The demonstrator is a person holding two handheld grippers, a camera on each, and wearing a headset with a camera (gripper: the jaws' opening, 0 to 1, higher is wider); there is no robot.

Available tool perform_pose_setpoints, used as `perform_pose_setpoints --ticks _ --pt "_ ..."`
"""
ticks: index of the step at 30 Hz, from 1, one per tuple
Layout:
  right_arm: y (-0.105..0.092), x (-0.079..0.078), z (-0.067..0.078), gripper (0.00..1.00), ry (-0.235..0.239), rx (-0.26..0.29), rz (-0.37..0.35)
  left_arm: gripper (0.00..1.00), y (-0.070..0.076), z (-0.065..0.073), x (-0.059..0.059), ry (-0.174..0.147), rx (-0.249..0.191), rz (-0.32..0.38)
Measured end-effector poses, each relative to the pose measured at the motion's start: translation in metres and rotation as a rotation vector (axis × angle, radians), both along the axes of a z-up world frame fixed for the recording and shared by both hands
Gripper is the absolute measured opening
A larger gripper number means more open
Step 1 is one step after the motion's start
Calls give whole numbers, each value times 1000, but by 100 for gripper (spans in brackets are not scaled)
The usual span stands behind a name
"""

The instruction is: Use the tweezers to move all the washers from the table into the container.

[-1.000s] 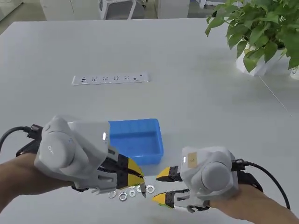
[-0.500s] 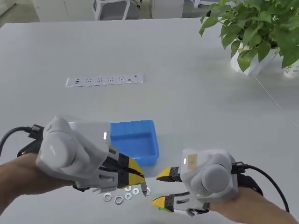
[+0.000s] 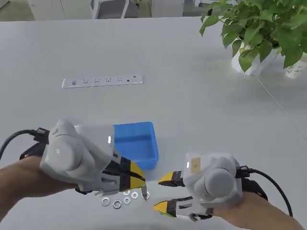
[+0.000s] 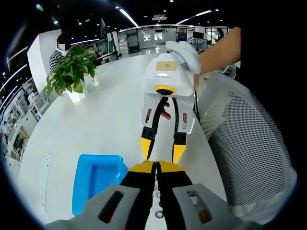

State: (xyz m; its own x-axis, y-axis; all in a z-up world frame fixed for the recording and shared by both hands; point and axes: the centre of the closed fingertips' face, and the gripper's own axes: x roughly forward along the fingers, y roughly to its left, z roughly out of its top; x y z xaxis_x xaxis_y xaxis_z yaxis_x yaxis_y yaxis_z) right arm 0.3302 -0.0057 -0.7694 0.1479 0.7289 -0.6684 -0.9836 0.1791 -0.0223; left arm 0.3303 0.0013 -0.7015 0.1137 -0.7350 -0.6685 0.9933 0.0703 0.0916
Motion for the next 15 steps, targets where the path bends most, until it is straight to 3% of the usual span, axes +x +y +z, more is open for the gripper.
perform_pose_setpoints --ticks 1,15 --pt "0 0 0 32 0 1 -1 5 -2 2 0 4 -18 3" --pt "14 0 -2 28 -20 -10 61 5 2 1 3 24 -27 10"
